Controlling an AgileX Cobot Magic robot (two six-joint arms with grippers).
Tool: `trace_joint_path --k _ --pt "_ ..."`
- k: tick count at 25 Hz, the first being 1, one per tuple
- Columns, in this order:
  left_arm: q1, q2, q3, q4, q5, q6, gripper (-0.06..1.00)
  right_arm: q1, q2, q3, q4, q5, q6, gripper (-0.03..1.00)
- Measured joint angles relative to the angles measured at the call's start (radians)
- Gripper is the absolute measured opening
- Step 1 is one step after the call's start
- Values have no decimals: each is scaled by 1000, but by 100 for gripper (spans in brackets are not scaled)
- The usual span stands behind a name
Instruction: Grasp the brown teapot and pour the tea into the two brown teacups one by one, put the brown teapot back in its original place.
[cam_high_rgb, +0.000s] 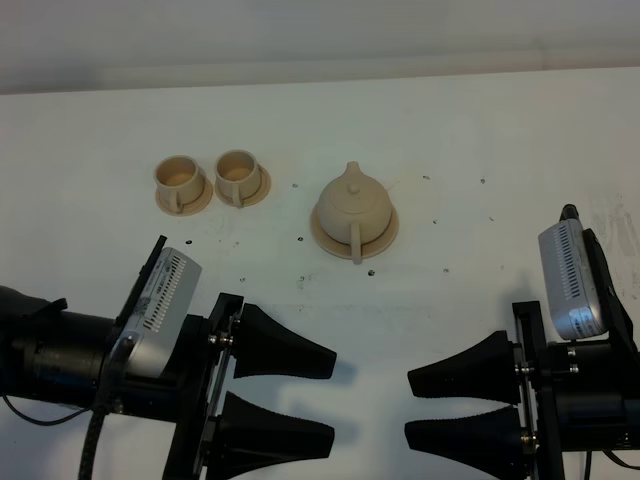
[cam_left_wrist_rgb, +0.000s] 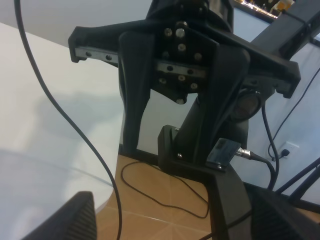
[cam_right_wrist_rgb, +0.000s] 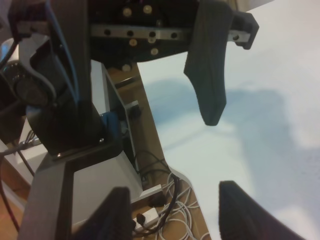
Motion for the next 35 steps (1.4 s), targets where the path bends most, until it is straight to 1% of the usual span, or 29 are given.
trace_joint_path --k 16,21,24,27,30,32,35 --pt "0 0 0 -1 -1 0 63 0 0 0 1 0 0 43" --pt "0 0 0 -36 -1 -2 63 0 0 0 1 0 0 43" --pt "0 -3 -3 -37 -3 -34 63 0 0 0 1 0 0 43" --pt "0 -25 -35 -25 -25 -98 63 0 0 0 1 0 0 43" --pt "0 -73 -86 22 -68 -215 63 0 0 0 2 -6 1 43" --pt "0 -116 -133 88 -104 -329 63 0 0 0 2 -19 7 43" --pt "0 -192 -213 262 -155 -549 63 0 0 0 5 -41 21 43"
